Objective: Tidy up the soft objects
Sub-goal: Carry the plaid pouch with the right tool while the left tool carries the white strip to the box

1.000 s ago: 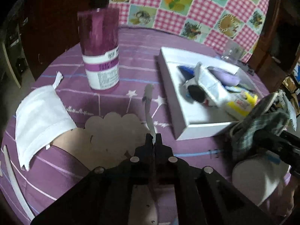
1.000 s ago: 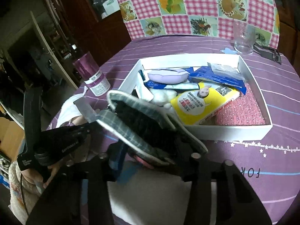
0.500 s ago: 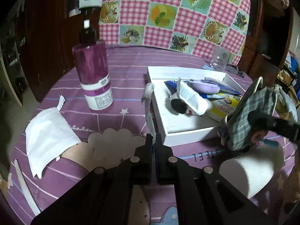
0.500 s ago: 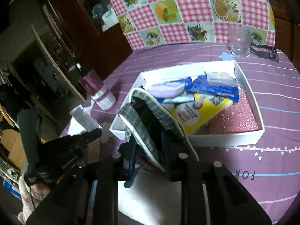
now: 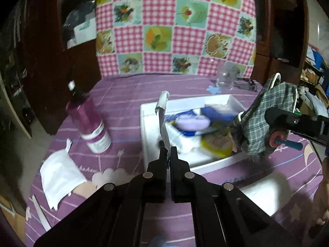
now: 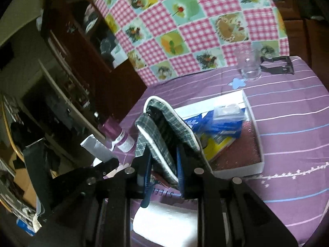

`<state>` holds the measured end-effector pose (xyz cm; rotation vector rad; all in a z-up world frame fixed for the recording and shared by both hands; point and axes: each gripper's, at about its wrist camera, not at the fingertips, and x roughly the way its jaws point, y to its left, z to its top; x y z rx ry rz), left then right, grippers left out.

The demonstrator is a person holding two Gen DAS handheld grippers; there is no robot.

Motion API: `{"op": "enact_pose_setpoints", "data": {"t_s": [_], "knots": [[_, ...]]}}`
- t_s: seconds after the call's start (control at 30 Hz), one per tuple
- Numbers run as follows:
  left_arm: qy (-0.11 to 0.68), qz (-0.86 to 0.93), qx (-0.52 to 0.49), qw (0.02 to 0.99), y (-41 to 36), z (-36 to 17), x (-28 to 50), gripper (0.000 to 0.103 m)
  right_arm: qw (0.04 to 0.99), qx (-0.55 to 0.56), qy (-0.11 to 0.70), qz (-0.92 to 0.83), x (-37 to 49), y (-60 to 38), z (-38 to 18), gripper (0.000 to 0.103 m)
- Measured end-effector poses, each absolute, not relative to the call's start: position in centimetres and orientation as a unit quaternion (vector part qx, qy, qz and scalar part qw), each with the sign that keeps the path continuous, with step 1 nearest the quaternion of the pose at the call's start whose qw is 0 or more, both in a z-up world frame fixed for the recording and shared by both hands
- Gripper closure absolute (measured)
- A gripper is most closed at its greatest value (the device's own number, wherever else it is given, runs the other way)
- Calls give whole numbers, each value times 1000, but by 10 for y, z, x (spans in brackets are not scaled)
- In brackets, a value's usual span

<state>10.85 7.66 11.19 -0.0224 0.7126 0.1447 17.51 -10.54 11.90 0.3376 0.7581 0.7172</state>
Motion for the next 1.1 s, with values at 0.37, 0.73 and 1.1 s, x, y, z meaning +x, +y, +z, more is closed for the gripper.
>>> {"op": "enact_pose_setpoints", "data": {"t_s": [0.37,0.73,1.1], "knots": [[340,27,12,940,33,128,149,102,864,174,357,310,188,-129,123,80],[372,-6,-44,927,70,109,171,102,873,153,371,277,200,-134,117,80],[492,3,-72,868,105,53,193,102,862,109,420,261,253,-95,124,80]]}}
